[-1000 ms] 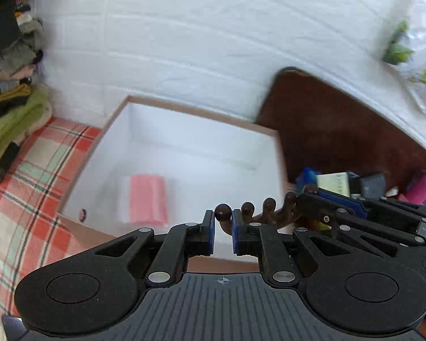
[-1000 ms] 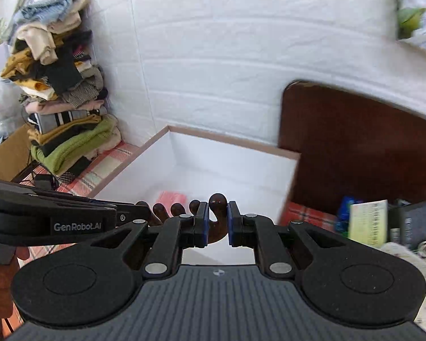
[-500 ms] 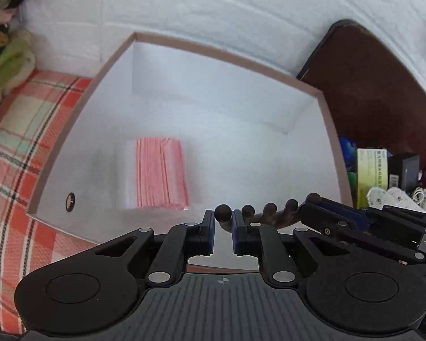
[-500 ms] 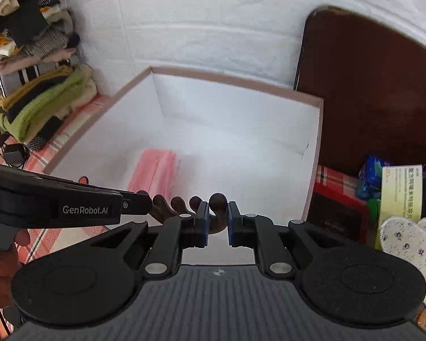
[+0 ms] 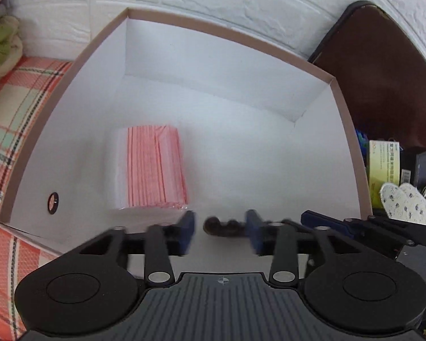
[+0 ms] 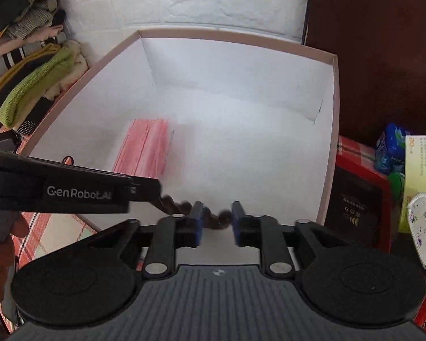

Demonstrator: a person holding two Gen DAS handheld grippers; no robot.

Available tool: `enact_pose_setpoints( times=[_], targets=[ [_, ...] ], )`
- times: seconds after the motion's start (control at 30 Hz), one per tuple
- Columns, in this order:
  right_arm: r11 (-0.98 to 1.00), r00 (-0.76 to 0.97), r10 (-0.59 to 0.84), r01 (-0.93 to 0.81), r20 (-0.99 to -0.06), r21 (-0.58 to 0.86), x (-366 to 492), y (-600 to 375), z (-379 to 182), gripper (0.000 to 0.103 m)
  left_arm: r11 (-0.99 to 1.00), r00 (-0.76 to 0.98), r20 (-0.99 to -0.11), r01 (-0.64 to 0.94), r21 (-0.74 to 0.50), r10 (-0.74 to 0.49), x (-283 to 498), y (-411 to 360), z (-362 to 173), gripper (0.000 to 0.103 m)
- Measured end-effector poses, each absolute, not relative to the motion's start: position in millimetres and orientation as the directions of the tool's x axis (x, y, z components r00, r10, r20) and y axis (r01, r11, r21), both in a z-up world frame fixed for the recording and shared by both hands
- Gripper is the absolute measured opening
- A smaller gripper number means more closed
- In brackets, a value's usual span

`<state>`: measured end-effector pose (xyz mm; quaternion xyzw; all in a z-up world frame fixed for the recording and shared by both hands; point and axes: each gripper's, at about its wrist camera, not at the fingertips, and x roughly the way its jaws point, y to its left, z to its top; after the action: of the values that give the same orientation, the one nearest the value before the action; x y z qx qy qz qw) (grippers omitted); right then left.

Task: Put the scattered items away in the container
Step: 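Carry the comb into the white box and open the left gripper, then move the left gripper back toward the pile of items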

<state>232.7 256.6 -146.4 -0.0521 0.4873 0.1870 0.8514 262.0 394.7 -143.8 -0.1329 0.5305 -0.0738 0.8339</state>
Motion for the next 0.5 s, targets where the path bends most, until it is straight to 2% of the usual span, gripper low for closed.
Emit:
enact_pose_setpoints(
  times=[0.1, 0.3, 0.37, 0.4, 0.43, 0.5],
  targets=[
    [0.921, 0.471, 0.264, -0.383, -0.842, 0.075, 235.6, 259.0, -145.4, 0.035, 0.955, 0.430, -0.865, -0.019, -0.295, -0.259, 265.7, 394.5, -144.2, 0.065],
    [0.918, 0.480, 0.264, -0.391, -0.836, 0.065, 240.1, 259.0, -145.7, 0.036, 0.953, 0.431, -0.866, -0.045, -0.300, -0.252, 268.7, 400.4, -147.3, 0.065],
    [0.921, 0.489, 0.258, -0.385, -0.834, 0.059, 239.2, 257.7, -143.9, 0.041, 0.953, 0.434, -0.866, -0.051, -0.300, -0.249, 267.5, 402.2, -146.9, 0.067],
    [0.922, 0.493, 0.255, -0.382, -0.832, 0.056, 238.7, 257.0, -143.1, 0.052, 0.952, 0.436, -0.865, -0.054, -0.301, -0.249, 266.6, 403.0, -146.0, 0.068],
    [0.925, 0.497, 0.252, -0.375, -0.831, 0.056, 237.6, 254.6, -141.6, 0.057, 0.951, 0.440, -0.863, -0.056, -0.303, -0.249, 265.6, 403.8, -144.7, 0.069],
    [0.931, 0.505, 0.245, -0.362, -0.827, 0.055, 235.4, 249.5, -138.8, 0.057, 0.950, 0.446, -0.859, -0.056, -0.307, -0.251, 263.5, 404.1, -141.3, 0.070]
  ],
)
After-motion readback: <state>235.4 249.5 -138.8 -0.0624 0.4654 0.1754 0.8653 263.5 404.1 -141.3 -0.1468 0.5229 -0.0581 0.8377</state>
